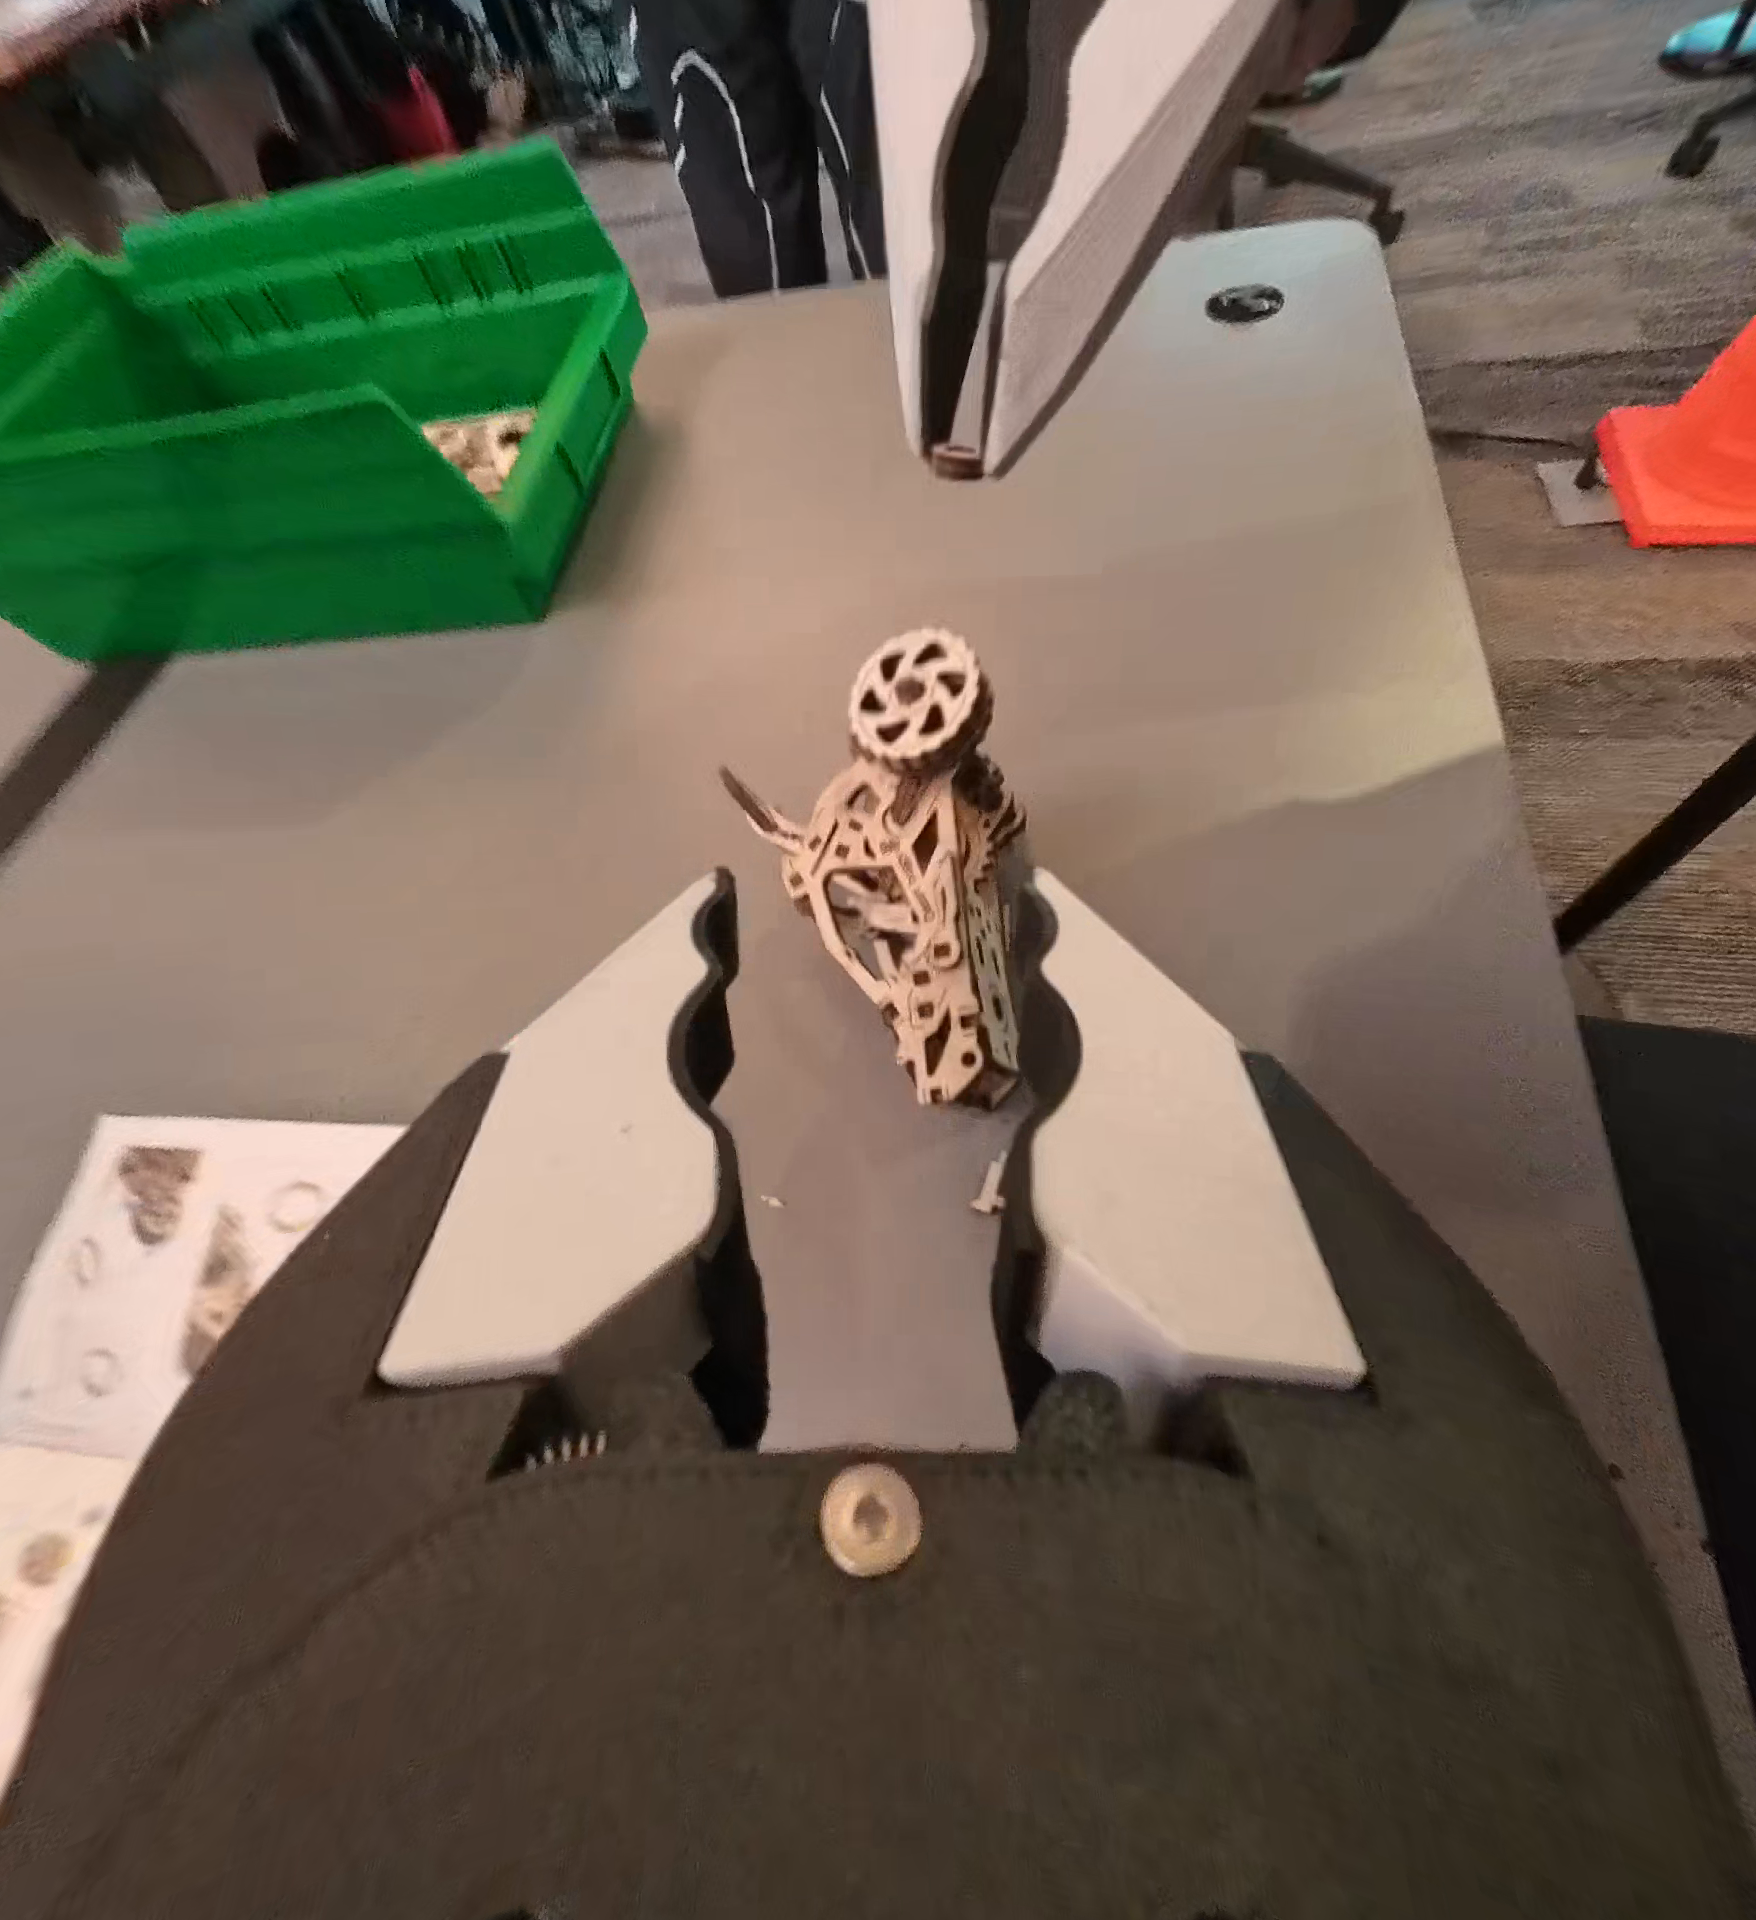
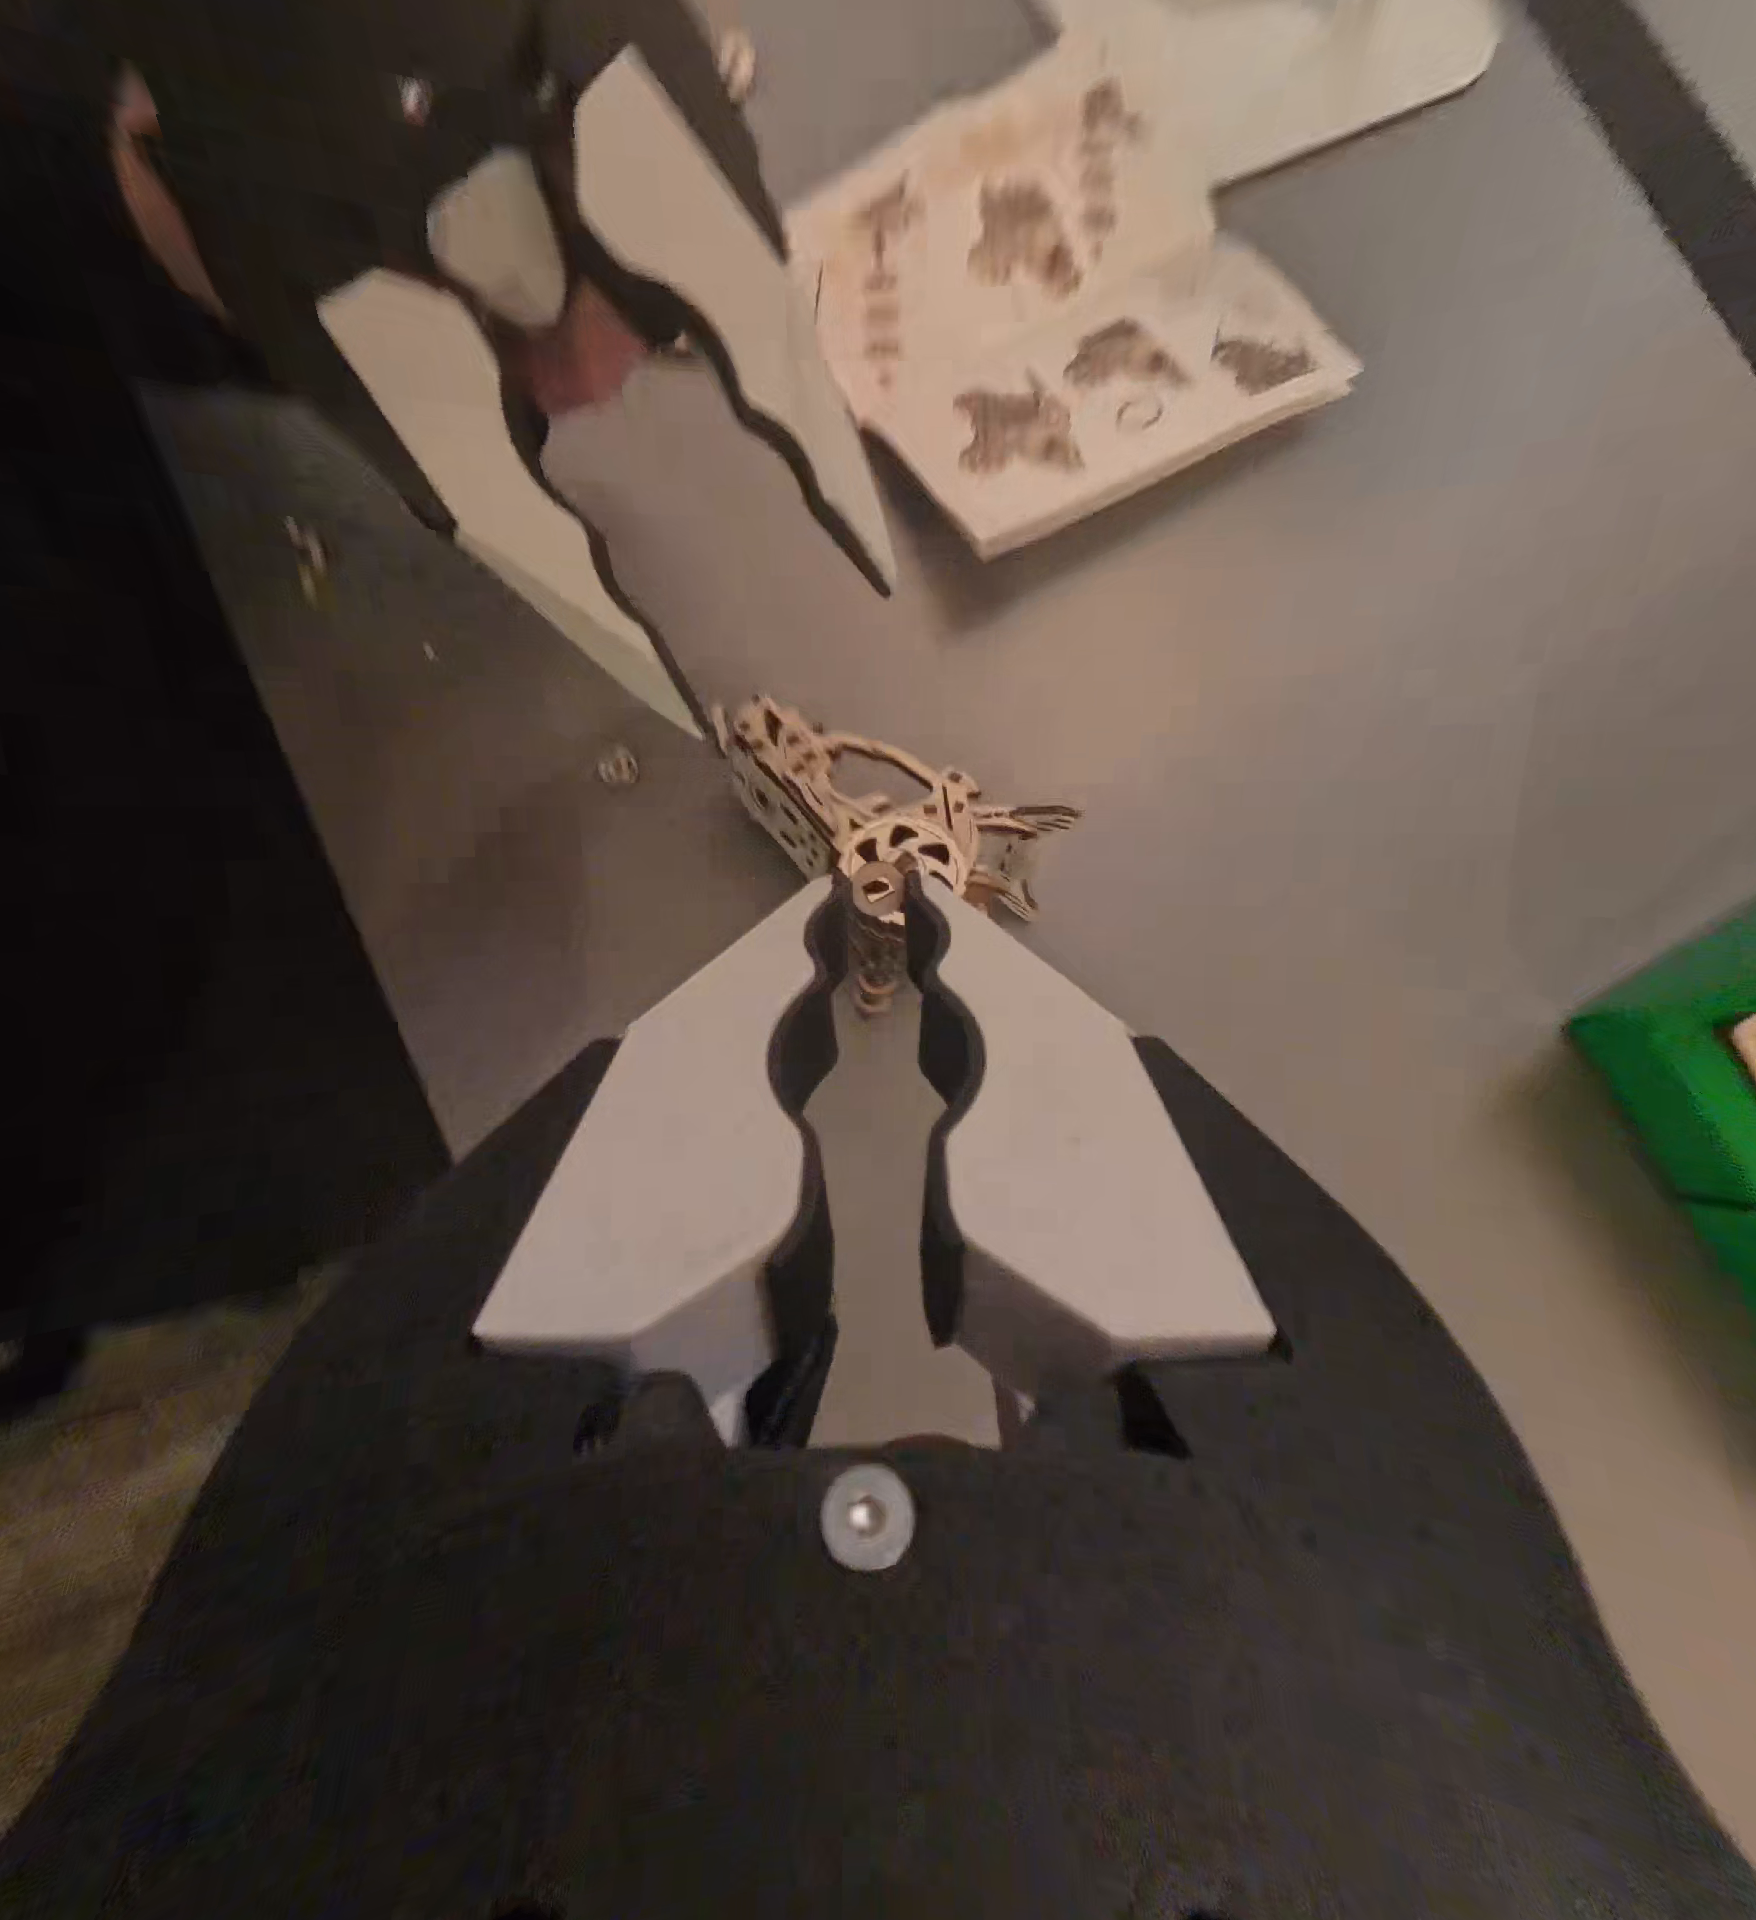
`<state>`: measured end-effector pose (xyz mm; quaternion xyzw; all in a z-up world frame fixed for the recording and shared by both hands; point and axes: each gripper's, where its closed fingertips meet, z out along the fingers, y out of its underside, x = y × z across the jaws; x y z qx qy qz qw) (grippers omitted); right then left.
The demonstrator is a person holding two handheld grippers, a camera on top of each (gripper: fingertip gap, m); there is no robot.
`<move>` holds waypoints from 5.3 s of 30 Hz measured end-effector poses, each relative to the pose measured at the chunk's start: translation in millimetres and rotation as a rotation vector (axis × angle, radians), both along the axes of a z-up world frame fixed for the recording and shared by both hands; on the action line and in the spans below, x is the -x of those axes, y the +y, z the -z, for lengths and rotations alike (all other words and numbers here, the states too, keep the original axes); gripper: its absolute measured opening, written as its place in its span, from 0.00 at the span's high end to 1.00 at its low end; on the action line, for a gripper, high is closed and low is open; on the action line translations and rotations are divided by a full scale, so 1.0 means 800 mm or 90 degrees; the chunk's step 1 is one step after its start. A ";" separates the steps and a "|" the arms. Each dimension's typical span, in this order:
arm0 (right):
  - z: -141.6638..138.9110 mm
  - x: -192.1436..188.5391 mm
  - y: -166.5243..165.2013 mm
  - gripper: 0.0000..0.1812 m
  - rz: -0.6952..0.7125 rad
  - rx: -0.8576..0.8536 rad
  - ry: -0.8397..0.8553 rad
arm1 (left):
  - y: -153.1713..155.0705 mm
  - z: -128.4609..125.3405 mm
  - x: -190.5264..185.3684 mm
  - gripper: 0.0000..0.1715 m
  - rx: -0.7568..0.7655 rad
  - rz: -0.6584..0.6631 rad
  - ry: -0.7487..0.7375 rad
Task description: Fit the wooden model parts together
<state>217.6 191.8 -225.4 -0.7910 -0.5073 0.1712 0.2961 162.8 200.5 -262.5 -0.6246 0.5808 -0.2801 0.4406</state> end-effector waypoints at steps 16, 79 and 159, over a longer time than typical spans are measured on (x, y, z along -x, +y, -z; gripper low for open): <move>0.046 0.008 0.012 0.96 -0.273 0.072 -0.262 | -0.007 0.080 -0.010 0.80 0.171 0.044 0.072; 0.055 0.000 -0.007 0.95 -0.176 0.112 -0.281 | -0.009 0.081 -0.018 0.86 0.138 0.045 0.075; 0.060 0.004 -0.013 0.89 0.260 0.388 0.432 | -0.008 0.081 -0.020 0.86 0.089 0.042 0.081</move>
